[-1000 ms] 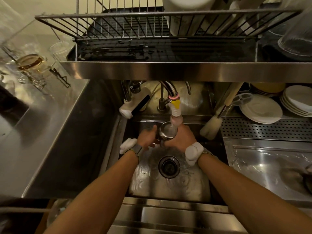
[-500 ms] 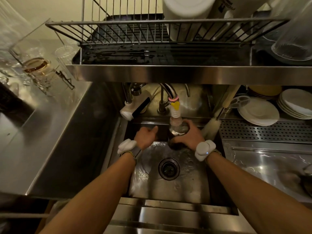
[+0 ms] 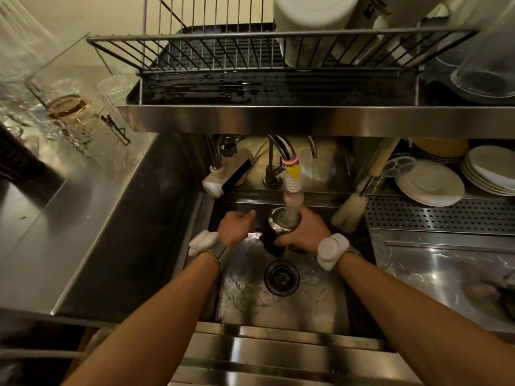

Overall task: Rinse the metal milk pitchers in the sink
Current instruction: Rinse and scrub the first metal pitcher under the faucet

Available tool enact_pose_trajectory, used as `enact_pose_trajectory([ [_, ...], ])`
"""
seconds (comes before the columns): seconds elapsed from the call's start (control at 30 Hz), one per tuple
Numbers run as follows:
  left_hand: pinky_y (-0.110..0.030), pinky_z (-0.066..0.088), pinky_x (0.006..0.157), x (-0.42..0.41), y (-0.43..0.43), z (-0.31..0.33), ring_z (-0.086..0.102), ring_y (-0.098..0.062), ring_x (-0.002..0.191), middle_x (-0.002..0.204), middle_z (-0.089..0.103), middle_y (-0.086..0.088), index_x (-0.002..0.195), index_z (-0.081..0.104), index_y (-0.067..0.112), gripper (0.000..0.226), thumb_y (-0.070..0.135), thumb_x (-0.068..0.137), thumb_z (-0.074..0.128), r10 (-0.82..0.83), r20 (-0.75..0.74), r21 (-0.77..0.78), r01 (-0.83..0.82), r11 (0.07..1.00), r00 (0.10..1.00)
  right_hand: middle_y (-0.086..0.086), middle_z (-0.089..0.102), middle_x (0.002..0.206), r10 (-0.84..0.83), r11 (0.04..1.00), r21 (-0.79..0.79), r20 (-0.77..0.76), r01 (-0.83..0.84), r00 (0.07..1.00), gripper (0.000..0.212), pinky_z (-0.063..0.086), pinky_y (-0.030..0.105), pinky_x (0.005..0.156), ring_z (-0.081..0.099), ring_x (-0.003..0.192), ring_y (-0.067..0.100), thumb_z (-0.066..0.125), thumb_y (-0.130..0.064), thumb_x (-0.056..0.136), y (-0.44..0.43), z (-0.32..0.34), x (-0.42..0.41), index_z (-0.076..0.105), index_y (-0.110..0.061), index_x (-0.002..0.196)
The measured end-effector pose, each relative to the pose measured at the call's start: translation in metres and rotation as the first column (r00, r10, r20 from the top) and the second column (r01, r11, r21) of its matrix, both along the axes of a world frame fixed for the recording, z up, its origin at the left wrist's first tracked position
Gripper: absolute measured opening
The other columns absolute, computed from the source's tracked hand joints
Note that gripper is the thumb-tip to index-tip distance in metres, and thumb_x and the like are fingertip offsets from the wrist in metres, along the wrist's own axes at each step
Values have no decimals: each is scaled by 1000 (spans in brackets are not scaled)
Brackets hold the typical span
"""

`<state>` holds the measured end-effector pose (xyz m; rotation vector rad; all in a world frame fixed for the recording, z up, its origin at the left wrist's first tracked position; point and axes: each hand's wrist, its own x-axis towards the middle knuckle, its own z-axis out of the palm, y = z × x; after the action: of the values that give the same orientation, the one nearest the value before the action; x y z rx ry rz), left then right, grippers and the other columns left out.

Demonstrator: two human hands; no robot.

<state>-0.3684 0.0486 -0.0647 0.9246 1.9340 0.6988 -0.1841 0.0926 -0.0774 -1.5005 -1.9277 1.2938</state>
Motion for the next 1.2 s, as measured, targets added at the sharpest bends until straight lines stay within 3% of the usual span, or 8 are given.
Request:
enact_pose_trajectory([
  [0.1,-33,45,78,0,-3,-3,61,-23,77,83,71,-14,63,62,18,39,40,93,50,1,-3,12,-1,1000,1000,-8,58,105,-199,979,26,-53,200,979,94,46,24,82,57,96,14,90,-33,45,1,-6,6,47,-20,127],
  [0.27,-43,50,92,3,-5,0,66,-38,96,93,72,-22,67,65,10,38,35,93,53,25,-5,6,-25,1000,1000,-8,60,103,-157,988,5,-16,157,988,92,46,18,74,59,96,15,88,-37,45,1,-3,1,49,-19,126],
  [0.53,-38,51,92,12,4,11,65,-32,103,105,71,-15,103,69,10,33,37,88,57,-13,-87,83,20,996,996,-3,58,111,-189,982,23,-3,189,982,94,48,28,84,57,99,17,87,-32,48,4,10,3,43,-19,130],
  [0.63,-35,49,92,10,12,21,62,-27,108,116,66,-7,126,51,20,46,38,85,59,-26,-241,165,67,984,970,-4,60,111,-72,997,17,74,71,995,96,48,28,84,59,102,20,88,-35,45,2,10,8,43,-21,129],
  [0.77,-32,46,82,2,46,45,62,-29,103,115,64,-10,134,35,17,60,36,82,59,7,-403,290,120,950,915,1,60,119,-101,995,6,84,101,991,104,50,31,86,58,105,21,90,-36,45,2,12,12,39,-18,133],
  [0.87,-33,45,79,-2,74,61,61,-33,105,124,61,-15,144,24,9,73,38,85,55,-54,-572,187,194,963,819,2,58,125,-43,999,3,133,43,990,110,50,36,92,57,111,22,90,-40,42,3,17,12,36,-17,136],
  [0.97,-37,46,90,0,99,71,54,-36,118,140,48,-16,150,6,11,84,34,86,56,-129,-597,88,225,970,792,4,56,129,-32,999,20,143,30,989,110,48,38,96,55,115,24,90,-40,44,5,18,13,35,-15,136],
  [1.2,-43,43,101,-12,122,72,52,-38,121,131,54,-22,129,51,0,48,28,90,55,-148,-588,12,192,981,795,4,56,130,-7,1000,31,163,2,987,109,47,37,98,55,117,22,90,-38,48,12,18,15,34,-15,138],
])
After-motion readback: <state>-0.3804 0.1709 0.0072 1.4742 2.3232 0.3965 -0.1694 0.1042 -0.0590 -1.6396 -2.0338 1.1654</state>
